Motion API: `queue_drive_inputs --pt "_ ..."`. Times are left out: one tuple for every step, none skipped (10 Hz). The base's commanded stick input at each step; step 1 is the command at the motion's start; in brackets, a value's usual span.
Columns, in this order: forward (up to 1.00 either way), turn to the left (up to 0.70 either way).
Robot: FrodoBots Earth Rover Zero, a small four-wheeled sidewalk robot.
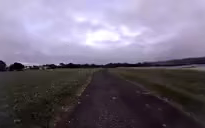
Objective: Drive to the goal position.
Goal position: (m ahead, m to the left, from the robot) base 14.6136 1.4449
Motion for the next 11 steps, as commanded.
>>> queue_drive_inputs --pt "0.5 0.0" --pt "0.5 0.0" --pt "0.5 0.0" --pt "0.5 0.0" --pt "0.5 0.0" --pt "0.5 0.0" --pt "0.5 0.0" --pt "0.5 0.0" --pt "0.5 0.0" --pt "0.5 0.0" --pt "0.5 0.0"
